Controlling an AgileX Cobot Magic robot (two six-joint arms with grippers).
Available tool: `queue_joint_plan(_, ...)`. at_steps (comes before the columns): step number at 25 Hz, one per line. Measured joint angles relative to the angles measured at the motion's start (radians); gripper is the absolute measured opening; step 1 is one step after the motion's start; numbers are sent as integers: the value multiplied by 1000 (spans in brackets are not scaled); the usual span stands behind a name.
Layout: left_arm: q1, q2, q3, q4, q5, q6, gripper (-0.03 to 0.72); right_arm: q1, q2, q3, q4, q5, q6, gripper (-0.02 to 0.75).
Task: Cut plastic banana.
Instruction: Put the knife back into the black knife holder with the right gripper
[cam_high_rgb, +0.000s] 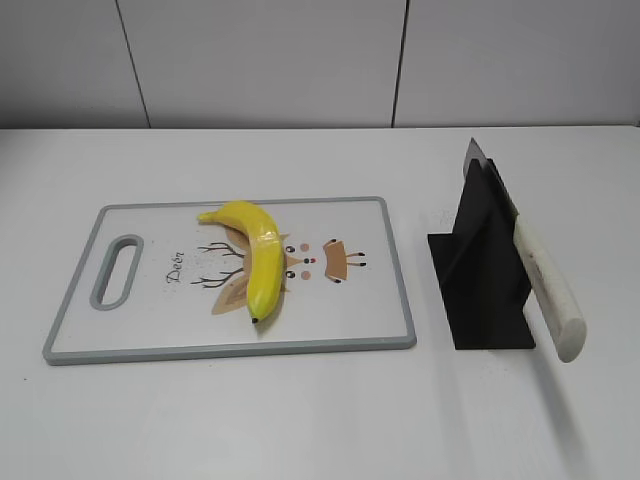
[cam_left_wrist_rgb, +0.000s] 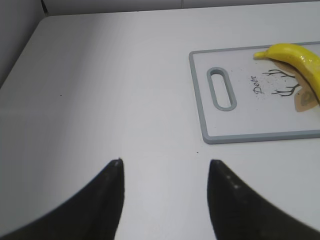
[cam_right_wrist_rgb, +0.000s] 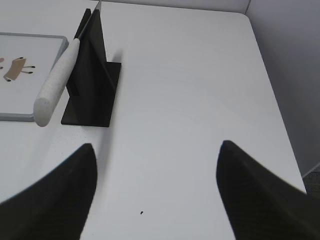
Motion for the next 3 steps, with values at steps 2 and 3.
queue_joint_plan(2, 0, 0, 0, 0, 0, 0, 499, 0, 0, 0, 0, 0, 0, 571)
queue_joint_plan(3, 0, 0, 0, 0, 0, 0, 499, 0, 0, 0, 0, -1, 0, 571)
